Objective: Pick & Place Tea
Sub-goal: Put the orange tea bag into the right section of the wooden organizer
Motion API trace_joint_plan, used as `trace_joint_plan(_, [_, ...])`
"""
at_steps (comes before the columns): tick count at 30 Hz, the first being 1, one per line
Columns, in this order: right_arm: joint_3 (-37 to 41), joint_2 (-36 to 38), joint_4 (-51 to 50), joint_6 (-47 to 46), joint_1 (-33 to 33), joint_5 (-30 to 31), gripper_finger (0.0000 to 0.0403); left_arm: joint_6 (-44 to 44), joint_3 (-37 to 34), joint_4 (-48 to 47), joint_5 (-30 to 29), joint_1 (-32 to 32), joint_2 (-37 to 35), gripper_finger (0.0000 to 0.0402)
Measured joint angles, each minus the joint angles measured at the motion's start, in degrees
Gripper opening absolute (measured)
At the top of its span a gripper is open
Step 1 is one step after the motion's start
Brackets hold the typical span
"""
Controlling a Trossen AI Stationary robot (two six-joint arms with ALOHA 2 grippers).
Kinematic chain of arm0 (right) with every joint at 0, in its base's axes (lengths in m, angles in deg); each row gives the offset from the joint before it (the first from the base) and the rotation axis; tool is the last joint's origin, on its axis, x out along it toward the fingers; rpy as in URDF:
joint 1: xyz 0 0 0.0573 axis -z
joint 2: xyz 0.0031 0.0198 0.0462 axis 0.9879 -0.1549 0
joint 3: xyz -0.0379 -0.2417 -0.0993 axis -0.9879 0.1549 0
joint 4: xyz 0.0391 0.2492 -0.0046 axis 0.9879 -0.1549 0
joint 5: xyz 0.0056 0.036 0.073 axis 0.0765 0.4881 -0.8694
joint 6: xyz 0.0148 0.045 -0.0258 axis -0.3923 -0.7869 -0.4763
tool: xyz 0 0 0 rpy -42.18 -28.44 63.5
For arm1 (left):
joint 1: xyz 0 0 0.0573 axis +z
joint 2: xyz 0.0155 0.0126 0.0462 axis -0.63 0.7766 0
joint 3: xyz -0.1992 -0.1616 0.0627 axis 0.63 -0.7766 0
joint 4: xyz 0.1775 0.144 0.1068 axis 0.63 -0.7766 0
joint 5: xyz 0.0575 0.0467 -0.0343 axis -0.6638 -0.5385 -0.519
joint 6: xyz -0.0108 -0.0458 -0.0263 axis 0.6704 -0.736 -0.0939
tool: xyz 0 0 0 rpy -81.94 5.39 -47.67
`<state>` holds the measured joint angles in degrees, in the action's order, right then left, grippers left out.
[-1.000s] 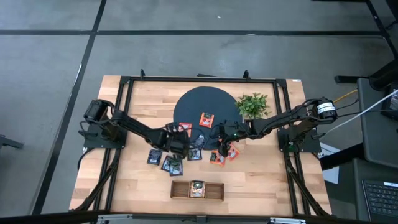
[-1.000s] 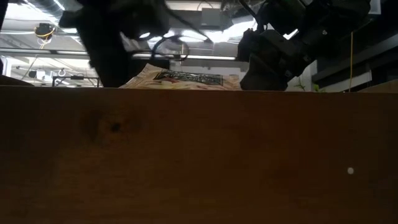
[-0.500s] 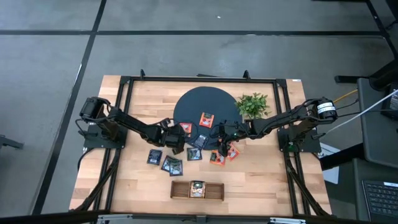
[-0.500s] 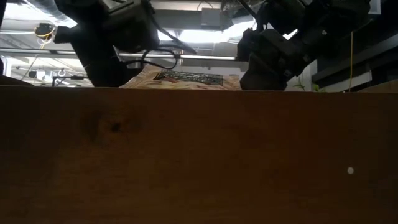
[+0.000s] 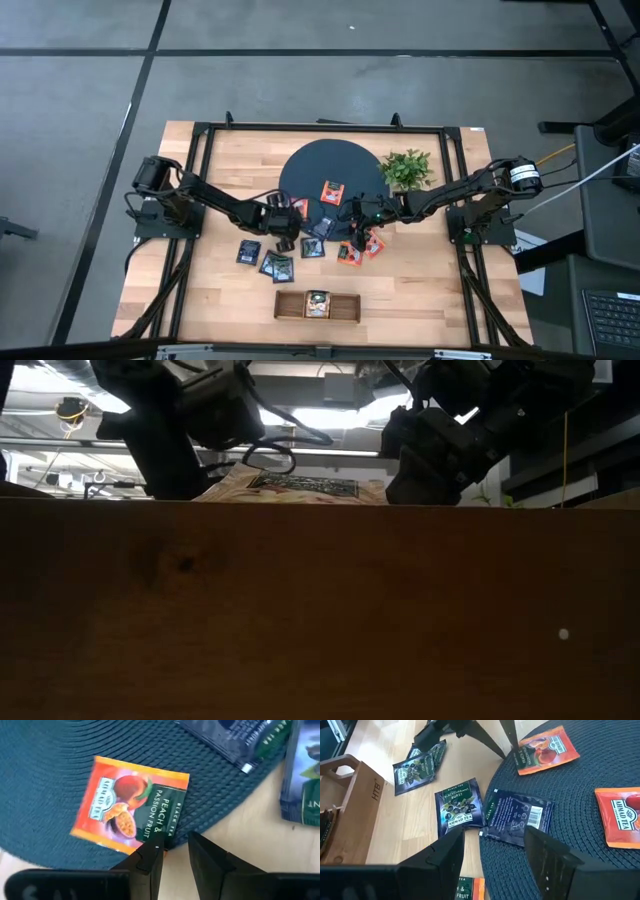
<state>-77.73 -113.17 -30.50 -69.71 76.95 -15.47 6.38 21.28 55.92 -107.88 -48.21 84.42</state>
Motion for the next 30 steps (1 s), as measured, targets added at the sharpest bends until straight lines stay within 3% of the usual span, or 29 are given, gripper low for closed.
trace_joint_plan(14, [0.0, 0.0, -0.1, 1.4, 0.0, 0.0, 0.0207, 3.2, 0.0, -0.1, -4.7, -0.4, 1.1, 0.0085])
trace_joint_plan(24, [0.0, 0.0, -0.1, 1.5, 0.0, 0.0, 0.0207, 3.4, -0.1, -1.1, -6.3, -1.2, 1.2, 0.001])
trace_joint_plan(30, [0.0, 0.0, -0.1, 1.5, 0.0, -0.1, 0.0207, 2.6, -0.1, -1.0, -6.3, -1.4, 1.2, 0.0003])
